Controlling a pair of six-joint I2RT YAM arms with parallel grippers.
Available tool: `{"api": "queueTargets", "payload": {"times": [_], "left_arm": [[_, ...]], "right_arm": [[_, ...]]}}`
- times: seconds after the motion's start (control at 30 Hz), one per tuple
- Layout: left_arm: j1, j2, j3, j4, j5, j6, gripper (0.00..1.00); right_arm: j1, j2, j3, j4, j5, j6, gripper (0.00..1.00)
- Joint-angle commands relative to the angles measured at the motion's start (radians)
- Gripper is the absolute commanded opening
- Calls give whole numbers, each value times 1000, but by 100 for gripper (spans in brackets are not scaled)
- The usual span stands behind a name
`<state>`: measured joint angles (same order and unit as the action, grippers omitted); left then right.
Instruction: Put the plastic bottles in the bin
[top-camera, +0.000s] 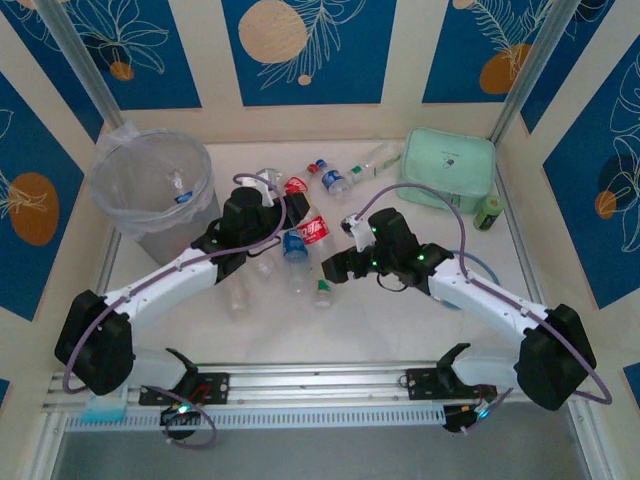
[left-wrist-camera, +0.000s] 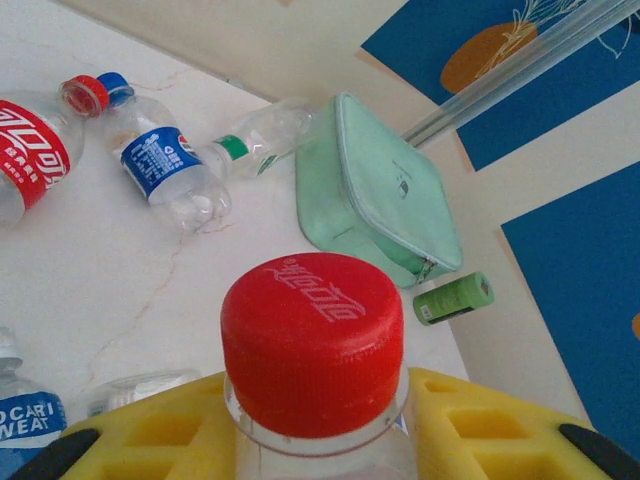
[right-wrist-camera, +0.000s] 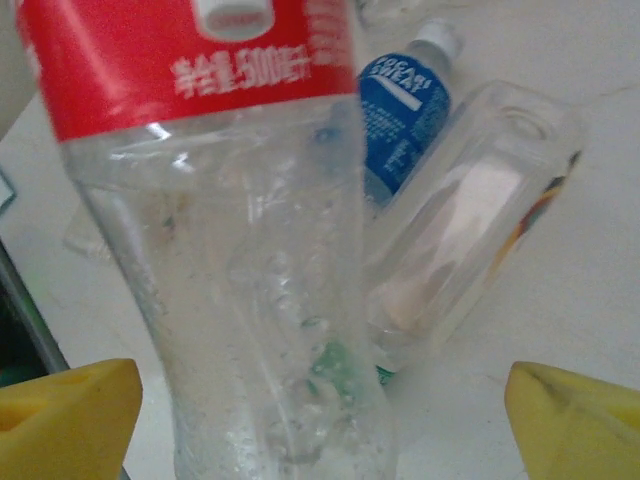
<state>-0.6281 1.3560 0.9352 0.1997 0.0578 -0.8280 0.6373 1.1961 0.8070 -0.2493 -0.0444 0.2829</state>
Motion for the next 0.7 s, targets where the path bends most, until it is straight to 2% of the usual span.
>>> {"api": "queueTargets", "payload": {"times": [0.0, 0.13, 0.2, 0.3, 0.4, 0.67], "left_arm": [[-5, -26, 76, -53, -7, 57, 18], [22, -75, 209, -193, -21, 165, 16], [49, -97, 293, -265, -9, 209, 12], [81, -104, 445, -397, 0, 286, 0], [131, -105, 590, -530, 8, 346, 0], [426, -127, 812, -714, 76, 412, 0]], "right_arm": [[-21, -62, -28, 21, 83, 33, 97], [-108, -54, -48, -13, 150, 147, 98], [-162, -44, -70, -4, 102, 190, 98], [-227, -25, -108, 47, 17, 229, 97], [-256, -6, -123, 79, -16, 243, 98], [-281, 11, -163, 169, -76, 291, 100]]}}
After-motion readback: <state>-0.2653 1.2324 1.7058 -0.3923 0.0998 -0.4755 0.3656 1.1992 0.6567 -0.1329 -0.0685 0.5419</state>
